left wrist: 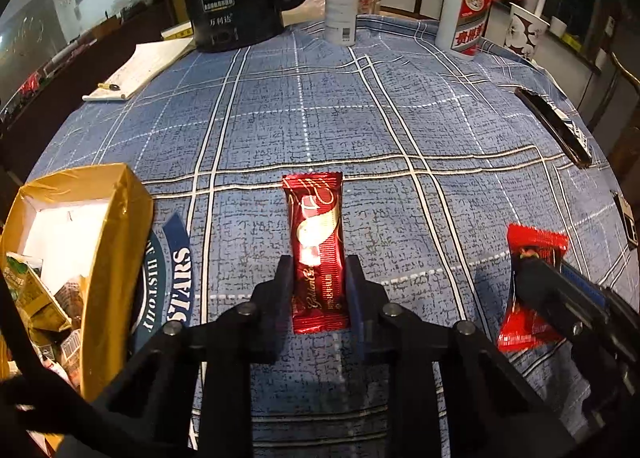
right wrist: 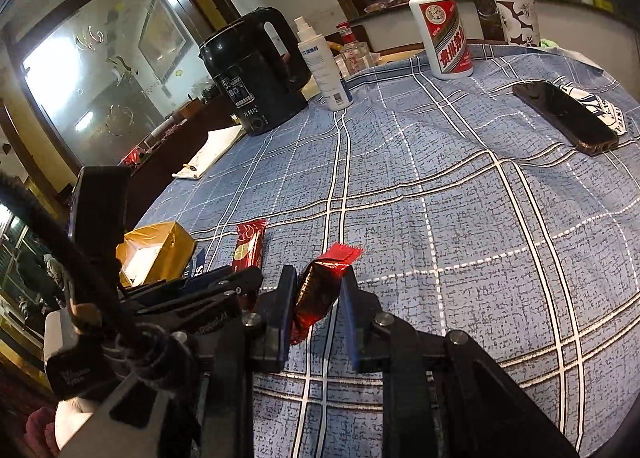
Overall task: Organize snacks
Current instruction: 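Carry both candies into the white tray and open both tools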
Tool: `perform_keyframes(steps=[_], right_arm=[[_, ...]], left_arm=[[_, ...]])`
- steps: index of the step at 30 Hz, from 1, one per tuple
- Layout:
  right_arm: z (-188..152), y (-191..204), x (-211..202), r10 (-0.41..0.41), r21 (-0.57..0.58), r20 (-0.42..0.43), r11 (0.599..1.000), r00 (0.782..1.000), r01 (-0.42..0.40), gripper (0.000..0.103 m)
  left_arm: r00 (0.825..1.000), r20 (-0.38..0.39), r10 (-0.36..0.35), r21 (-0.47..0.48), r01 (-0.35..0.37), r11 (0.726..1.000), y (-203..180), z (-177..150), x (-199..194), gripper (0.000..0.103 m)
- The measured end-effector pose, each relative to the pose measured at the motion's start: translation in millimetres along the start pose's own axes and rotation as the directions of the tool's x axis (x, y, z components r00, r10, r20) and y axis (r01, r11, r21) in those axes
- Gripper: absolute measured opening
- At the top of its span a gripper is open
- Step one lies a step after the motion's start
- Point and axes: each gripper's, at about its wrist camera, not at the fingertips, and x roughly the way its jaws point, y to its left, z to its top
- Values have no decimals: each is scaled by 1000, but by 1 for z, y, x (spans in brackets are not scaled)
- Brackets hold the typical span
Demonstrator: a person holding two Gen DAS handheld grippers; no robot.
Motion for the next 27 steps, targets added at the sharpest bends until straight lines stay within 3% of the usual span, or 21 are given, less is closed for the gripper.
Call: perform_keyframes(steps=[11,19,23,27], right_arm=[[-3,10,-9,-18,-22,22,1000,1000,19,20],[-13,58,-35,8,-95,32,995,999,-5,20],[-20,98,-43,49,-157,15,986,999,-46,20],[-32,145,-41,102,-217,-29,970,994,-106,20]], left_arm=[[993,77,-85,-51,89,995,18,-14,-46,27],[976,179,-125,-121,148,982,66,-45,-117,27],[968,240,-75,-174,119,977,109,-75,-154,27],[967,255,-13,-251,80,965,159,-106,-173,27]])
